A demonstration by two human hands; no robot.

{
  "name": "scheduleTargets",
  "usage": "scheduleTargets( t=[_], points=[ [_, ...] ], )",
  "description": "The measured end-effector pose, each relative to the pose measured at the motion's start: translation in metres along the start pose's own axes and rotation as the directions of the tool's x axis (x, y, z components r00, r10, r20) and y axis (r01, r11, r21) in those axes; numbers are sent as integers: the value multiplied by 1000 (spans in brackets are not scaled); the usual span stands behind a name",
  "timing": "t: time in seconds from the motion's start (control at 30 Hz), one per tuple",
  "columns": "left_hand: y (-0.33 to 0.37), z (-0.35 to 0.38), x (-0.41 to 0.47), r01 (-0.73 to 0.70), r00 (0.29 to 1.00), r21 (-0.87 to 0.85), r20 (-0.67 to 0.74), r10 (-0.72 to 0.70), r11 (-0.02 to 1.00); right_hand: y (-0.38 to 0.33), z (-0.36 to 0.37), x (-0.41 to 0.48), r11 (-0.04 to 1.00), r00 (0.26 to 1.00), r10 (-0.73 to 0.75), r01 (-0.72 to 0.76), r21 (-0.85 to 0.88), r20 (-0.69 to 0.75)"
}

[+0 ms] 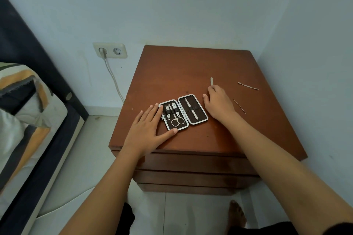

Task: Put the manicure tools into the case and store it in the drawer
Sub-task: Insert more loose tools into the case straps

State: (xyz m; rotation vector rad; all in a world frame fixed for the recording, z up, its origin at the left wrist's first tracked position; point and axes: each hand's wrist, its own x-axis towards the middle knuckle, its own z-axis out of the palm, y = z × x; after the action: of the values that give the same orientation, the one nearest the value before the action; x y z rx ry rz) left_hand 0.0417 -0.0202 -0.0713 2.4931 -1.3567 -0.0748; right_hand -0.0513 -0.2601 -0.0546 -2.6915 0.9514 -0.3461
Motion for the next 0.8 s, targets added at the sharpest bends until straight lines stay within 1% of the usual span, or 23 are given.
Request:
scheduleTargets(
  t=[0.1, 0.2, 0.27, 0.37, 0.5, 0.57, 0.6, 0.7, 0.73, 0.8],
  points=[
    [0, 0, 0, 2, 1000, -2, 6, -2, 1000, 3, 1, -15, 995, 994, -62, 69, 77, -84],
    [0, 0, 0, 3, 1000, 5, 15, -3, 1000, 7, -1, -28, 986, 985, -85, 105, 132, -153],
    [0, -1, 0, 6, 1000, 9, 19, -6, 1000, 10, -3, -34, 980, 981, -80, 110, 168, -175],
    [1, -1, 0, 5, 1000, 12, 23, -6, 1000, 12, -6, -38, 957, 984, -61, 105, 269, -166],
    [1, -1, 0, 6, 1000, 13, 16, -6, 1000, 13, -13, -37, 942, 994, -46, 76, 326, -100],
    [1, -1, -1, 5, 1000, 7, 11, -5, 1000, 14, -17, -33, 949, 992, -91, 112, 295, -86],
    [1, 0, -1, 4, 1000, 7, 11, -4, 1000, 16, -20, -30, 953, 988, -142, 152, 264, -59],
    [0, -1, -1, 3, 1000, 5, 12, -3, 1000, 19, -28, -19, 954, 949, -286, 269, 135, 131],
    [0, -1, -1, 3, 1000, 5, 11, -3, 1000, 20, -30, -15, 951, 934, -305, 290, 103, 184],
    [0, 0, -1, 3, 1000, 5, 6, -3, 1000, 22, -34, -9, 949, 920, -316, 310, 65, 232]
  ],
)
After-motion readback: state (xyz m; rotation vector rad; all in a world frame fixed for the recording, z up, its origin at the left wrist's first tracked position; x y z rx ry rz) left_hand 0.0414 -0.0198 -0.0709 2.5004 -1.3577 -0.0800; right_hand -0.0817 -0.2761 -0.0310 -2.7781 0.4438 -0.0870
